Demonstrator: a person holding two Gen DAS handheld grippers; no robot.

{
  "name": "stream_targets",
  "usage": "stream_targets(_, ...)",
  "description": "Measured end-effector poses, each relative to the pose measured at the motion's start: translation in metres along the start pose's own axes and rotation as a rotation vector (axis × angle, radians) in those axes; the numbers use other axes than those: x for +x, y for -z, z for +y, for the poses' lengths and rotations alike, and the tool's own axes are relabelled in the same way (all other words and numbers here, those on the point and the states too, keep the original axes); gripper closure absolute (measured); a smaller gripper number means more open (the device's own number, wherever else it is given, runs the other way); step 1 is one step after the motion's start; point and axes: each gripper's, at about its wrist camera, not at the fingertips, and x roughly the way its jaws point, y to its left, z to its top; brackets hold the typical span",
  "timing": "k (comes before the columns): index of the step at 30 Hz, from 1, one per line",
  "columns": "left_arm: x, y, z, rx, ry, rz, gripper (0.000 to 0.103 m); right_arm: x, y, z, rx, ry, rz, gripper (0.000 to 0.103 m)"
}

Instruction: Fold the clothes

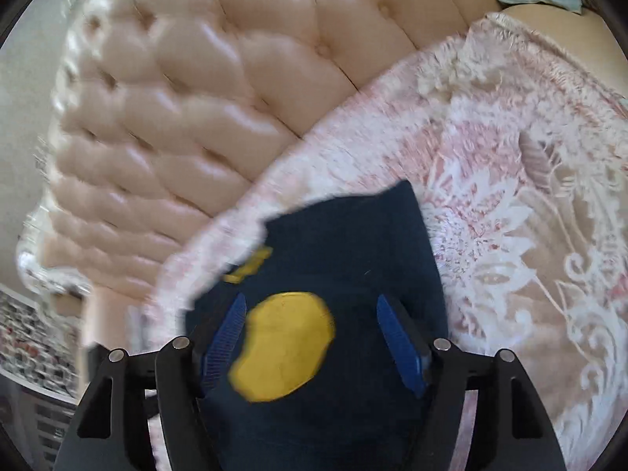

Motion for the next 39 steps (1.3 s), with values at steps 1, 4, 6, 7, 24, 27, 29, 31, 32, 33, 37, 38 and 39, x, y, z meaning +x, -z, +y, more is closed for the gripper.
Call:
stream_targets(1,-0.019,0.005,-0.003,0.012,0.036,-0.026,0.05,-0.018,0.004,0.001,0.011,-0.026,-0.027,0.032)
stream_targets(4,-0.081,0.039,0.002,0.034,0.028,-0.122,0.04,-0.07,0.035,0.0,-0.007,-0.015,-0.083,0.026)
stream_targets(6,-0.107,0.086,0.01,0.083,0.021,-0.131,0.04,-0.104,0.07,-0.007,-0.024,-0.014,-0.107,0.025)
stream_targets(7,-0.12,0.11,0.014,0.106,0.017,-0.134,0.04,-0.12,0.089,-0.012,-0.03,-0.012,-0.111,0.023)
stream_targets(24,-0.097,0.233,0.05,0.163,-0.073,-0.028,0.04,-0.146,0.201,-0.061,-0.01,0.136,0.141,0.023)
stream_targets(27,-0.102,0.23,0.053,0.171,-0.066,-0.06,0.04,-0.146,0.201,-0.059,-0.044,0.157,0.125,0.023)
stream_targets(29,-0.102,0.226,0.05,0.183,-0.075,-0.095,0.04,-0.143,0.199,-0.059,-0.046,0.151,0.122,0.023)
stream_targets(31,-0.104,0.215,0.034,0.288,-0.189,-0.178,0.04,-0.137,0.2,-0.059,-0.056,0.181,0.129,0.023)
stream_targets(32,-0.105,0.21,0.026,0.341,-0.245,-0.22,0.04,-0.134,0.202,-0.059,-0.067,0.203,0.129,0.023)
stream_targets(33,-0.107,0.205,0.021,0.4,-0.279,-0.252,0.04,-0.13,0.203,-0.057,-0.083,0.222,0.123,0.023)
stream_targets(37,-0.074,0.153,-0.012,0.657,-0.477,-0.282,0.04,-0.116,0.208,-0.057,-0.137,0.269,0.178,0.022)
stream_targets(38,-0.062,0.138,-0.016,0.699,-0.517,-0.269,0.042,-0.115,0.209,-0.055,-0.148,0.277,0.175,0.021)
stream_targets(39,-0.051,0.123,-0.021,0.742,-0.557,-0.256,0.052,-0.115,0.209,-0.053,-0.152,0.28,0.177,0.018)
